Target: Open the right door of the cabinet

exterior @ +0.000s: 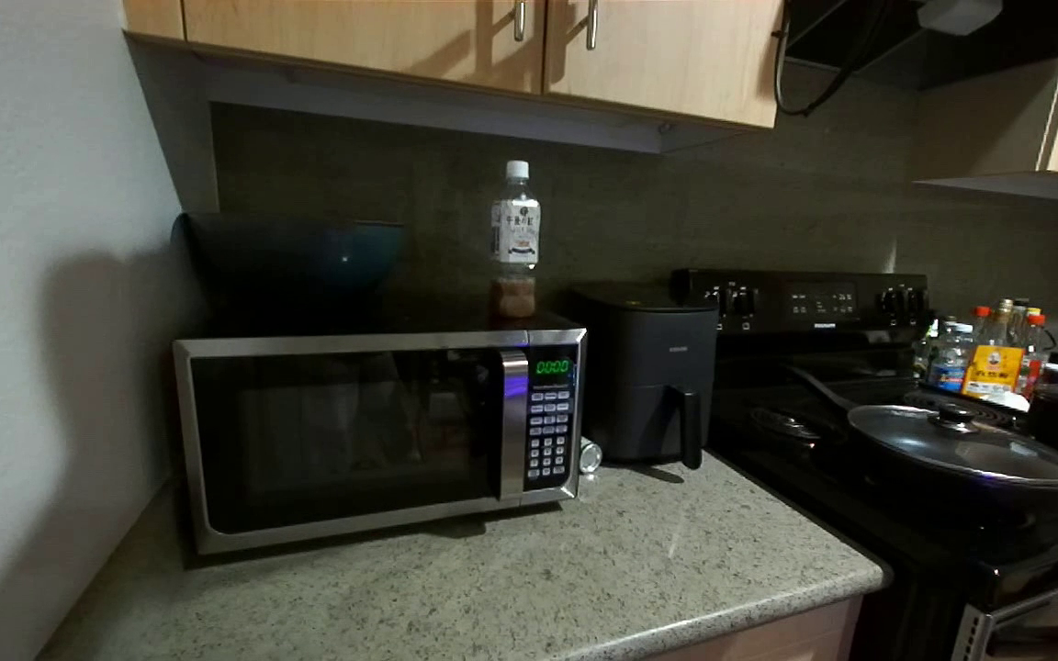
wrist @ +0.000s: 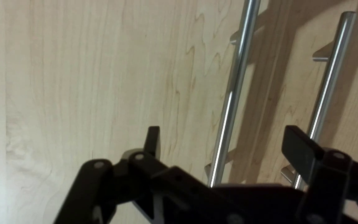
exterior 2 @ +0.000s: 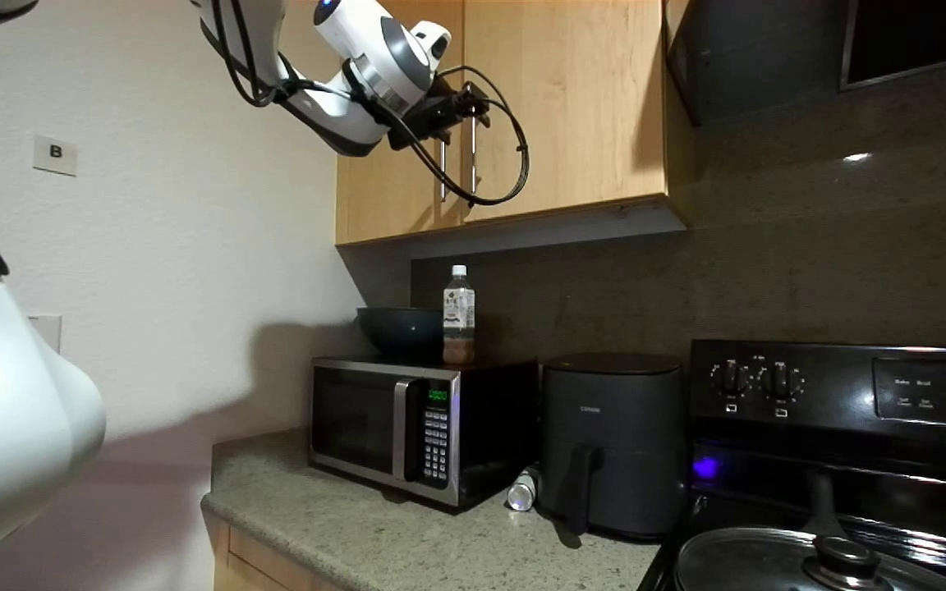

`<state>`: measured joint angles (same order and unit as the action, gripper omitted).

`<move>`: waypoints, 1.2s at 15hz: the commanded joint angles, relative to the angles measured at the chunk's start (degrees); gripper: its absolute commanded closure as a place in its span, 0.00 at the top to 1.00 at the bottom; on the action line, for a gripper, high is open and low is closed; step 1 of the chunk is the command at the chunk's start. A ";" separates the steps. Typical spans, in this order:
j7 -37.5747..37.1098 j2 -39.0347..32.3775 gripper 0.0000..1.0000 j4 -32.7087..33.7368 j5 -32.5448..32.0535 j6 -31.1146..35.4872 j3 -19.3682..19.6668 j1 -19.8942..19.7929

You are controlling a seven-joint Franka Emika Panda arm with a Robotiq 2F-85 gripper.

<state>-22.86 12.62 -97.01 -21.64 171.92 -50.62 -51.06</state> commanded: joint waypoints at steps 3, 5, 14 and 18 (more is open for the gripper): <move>0.44 -3.21 0.75 3.65 -3.28 -0.22 -2.70 -2.49; 0.34 -3.48 0.67 4.07 -3.42 -0.30 -2.86 -2.67; 0.12 -2.36 0.89 2.96 -1.87 -0.02 -1.95 -2.01; 0.06 -3.40 1.00 3.67 -2.82 -0.30 -3.08 -2.44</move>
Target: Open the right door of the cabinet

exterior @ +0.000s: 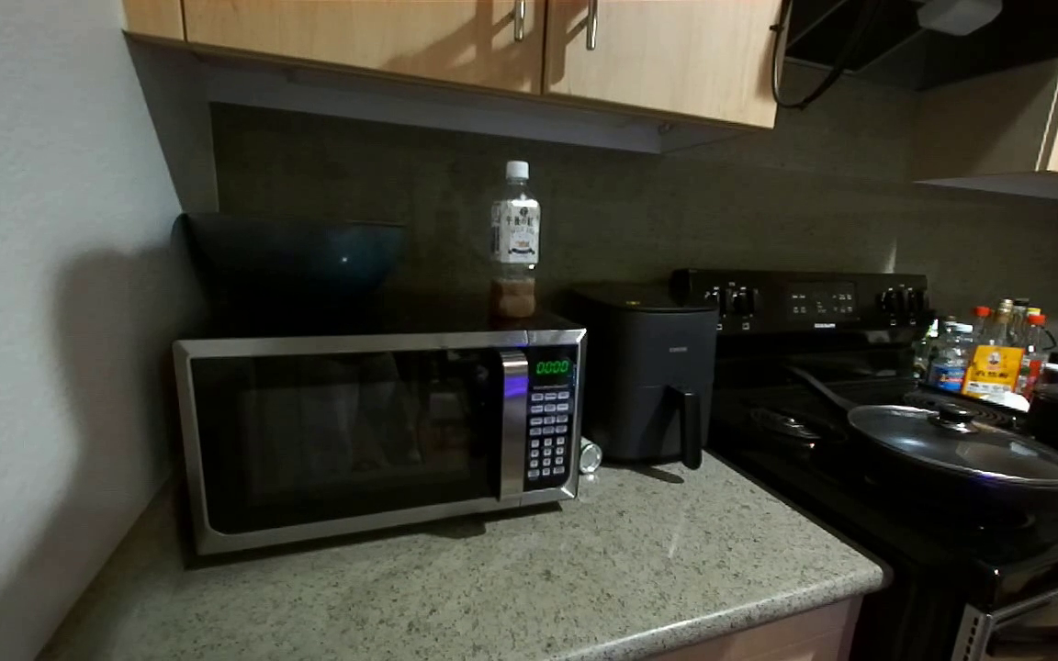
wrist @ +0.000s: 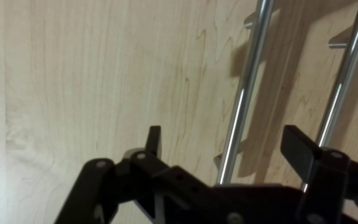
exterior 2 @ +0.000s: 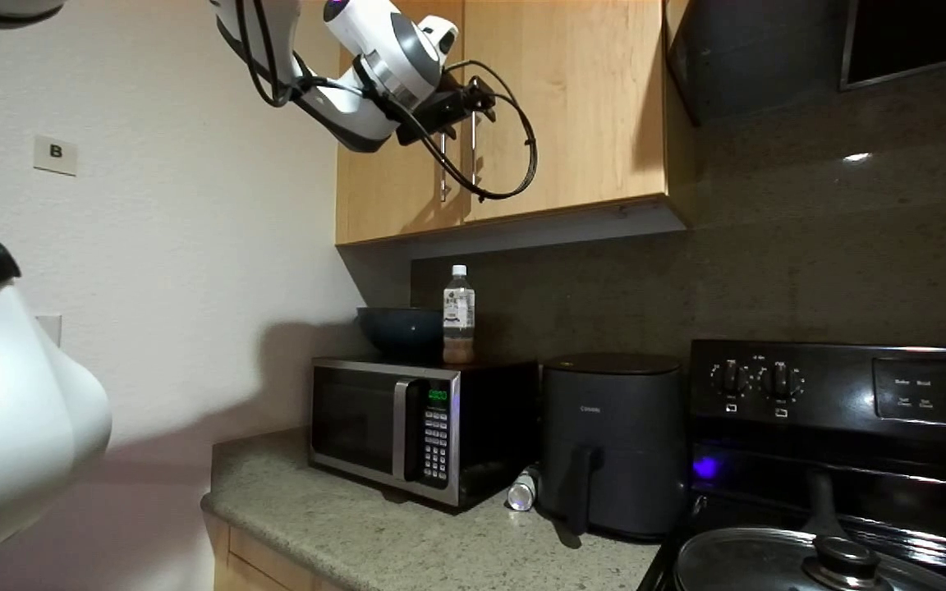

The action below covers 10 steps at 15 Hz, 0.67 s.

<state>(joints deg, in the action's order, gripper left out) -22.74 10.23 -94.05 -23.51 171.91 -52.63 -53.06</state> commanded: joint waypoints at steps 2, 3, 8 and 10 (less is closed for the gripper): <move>-0.47 -1.54 1.00 1.29 -1.75 -0.91 -2.10 -1.22; -0.61 -1.84 1.00 1.55 -1.99 -1.23 -2.56 -1.54; -0.74 -3.06 1.00 2.31 -2.50 -2.34 -4.46 -3.07; -0.32 -3.64 0.73 2.50 -2.27 -2.64 -4.86 -3.41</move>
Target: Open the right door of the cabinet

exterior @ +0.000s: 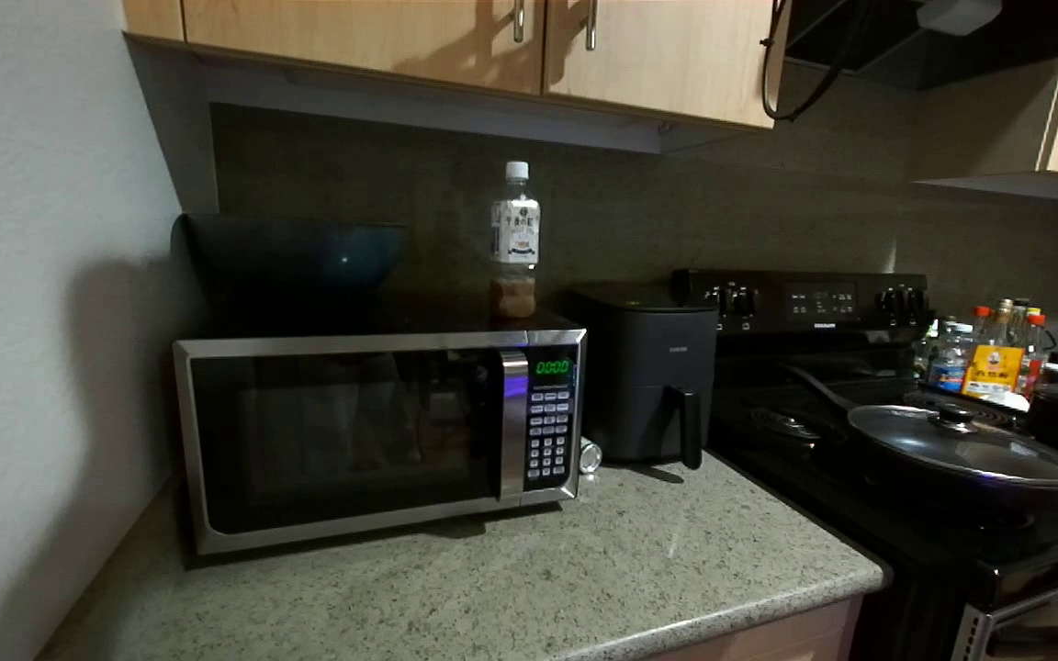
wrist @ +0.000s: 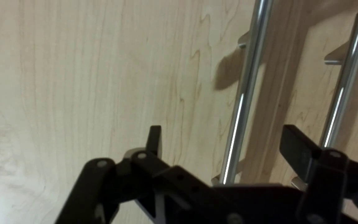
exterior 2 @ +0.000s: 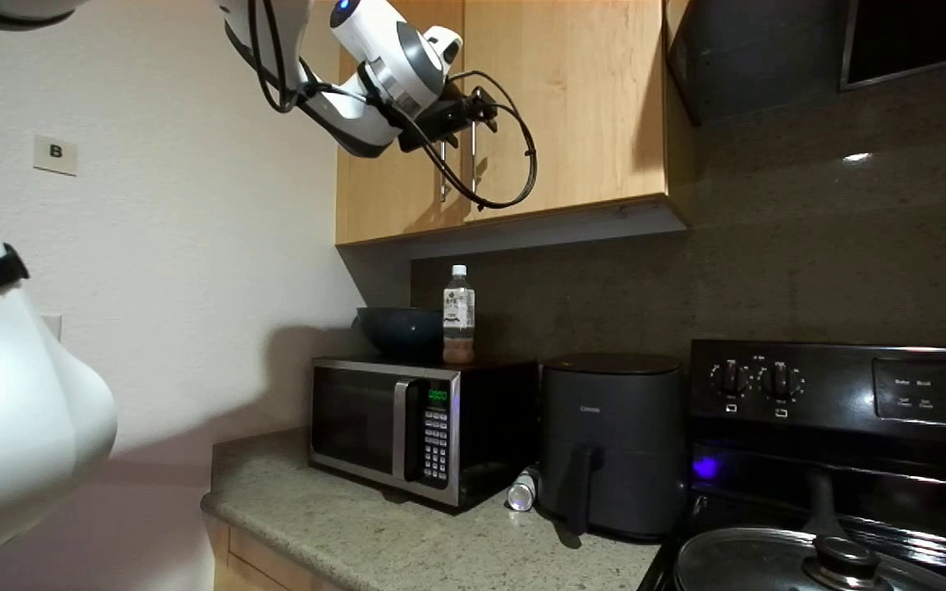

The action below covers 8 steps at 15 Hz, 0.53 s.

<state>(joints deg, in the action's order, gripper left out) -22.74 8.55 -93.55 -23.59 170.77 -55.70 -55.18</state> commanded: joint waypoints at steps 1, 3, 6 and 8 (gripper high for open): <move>-0.20 -2.17 0.67 2.05 -2.19 -1.56 -2.05 -1.53; -0.02 -2.63 0.53 2.23 -2.24 -1.80 -2.44 -1.77; 0.04 -3.09 0.34 2.36 -2.55 -2.02 -2.94 -1.92; -0.20 -3.19 0.21 2.50 -3.10 -2.22 -3.56 -2.08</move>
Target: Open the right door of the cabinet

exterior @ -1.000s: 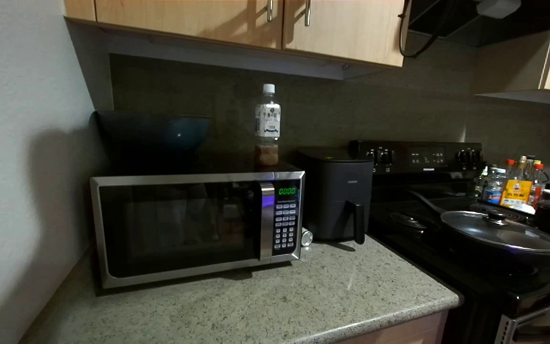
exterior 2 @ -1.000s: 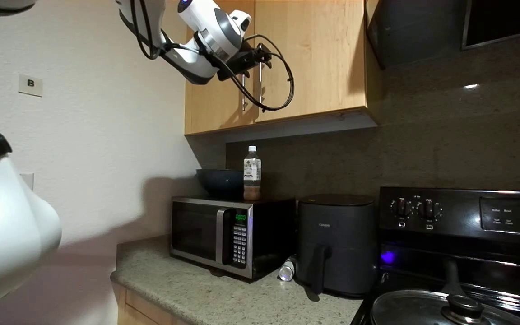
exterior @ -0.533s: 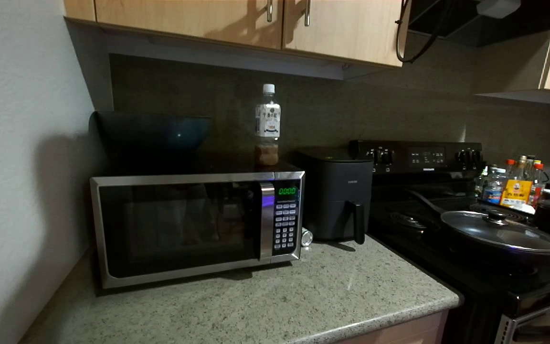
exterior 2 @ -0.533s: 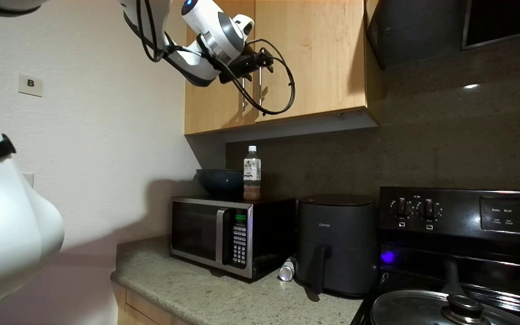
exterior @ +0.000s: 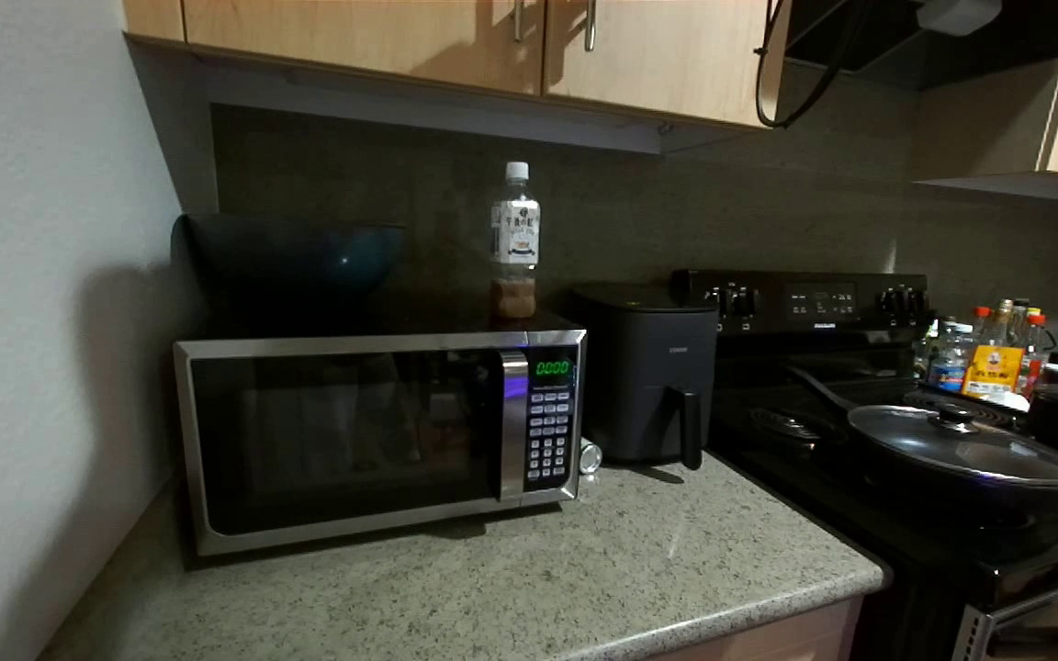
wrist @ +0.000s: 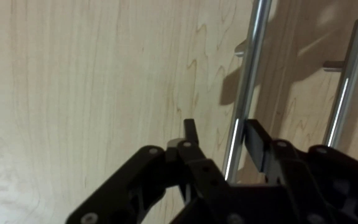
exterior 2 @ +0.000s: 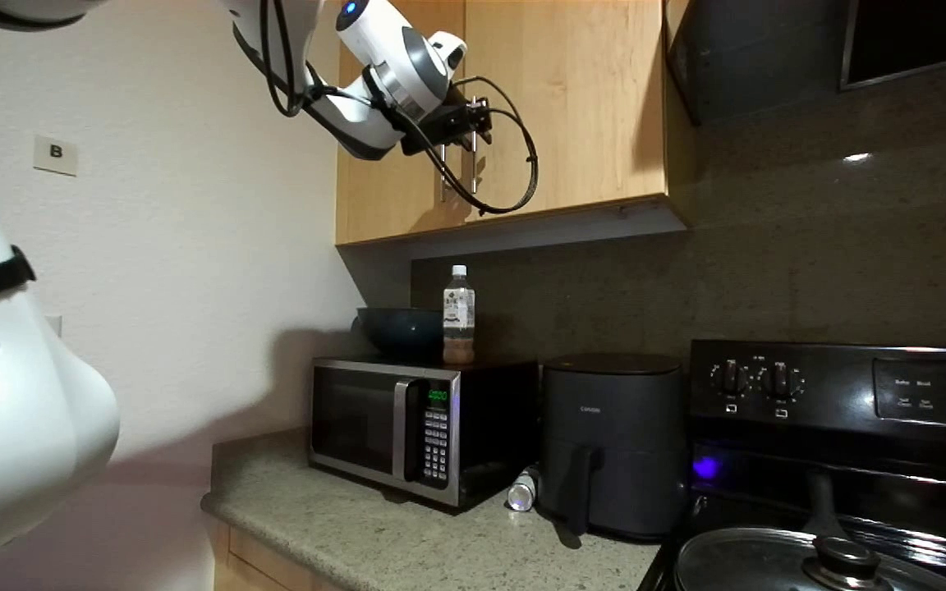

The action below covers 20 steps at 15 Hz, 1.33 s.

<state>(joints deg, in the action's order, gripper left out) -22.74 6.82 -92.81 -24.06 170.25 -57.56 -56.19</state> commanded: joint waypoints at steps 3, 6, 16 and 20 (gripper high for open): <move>-0.01 -1.94 0.06 2.14 -3.66 -2.29 -2.69 -0.95; 0.23 -2.29 0.36 2.69 -4.64 -3.84 -3.31 -0.76; 0.68 -5.18 0.36 3.26 -6.68 -5.30 -5.30 -0.04; 0.17 -5.03 0.15 3.46 -6.36 -4.89 -4.99 -0.14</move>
<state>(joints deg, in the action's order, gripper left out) -22.74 3.19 -90.93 -28.62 165.85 -61.75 -56.27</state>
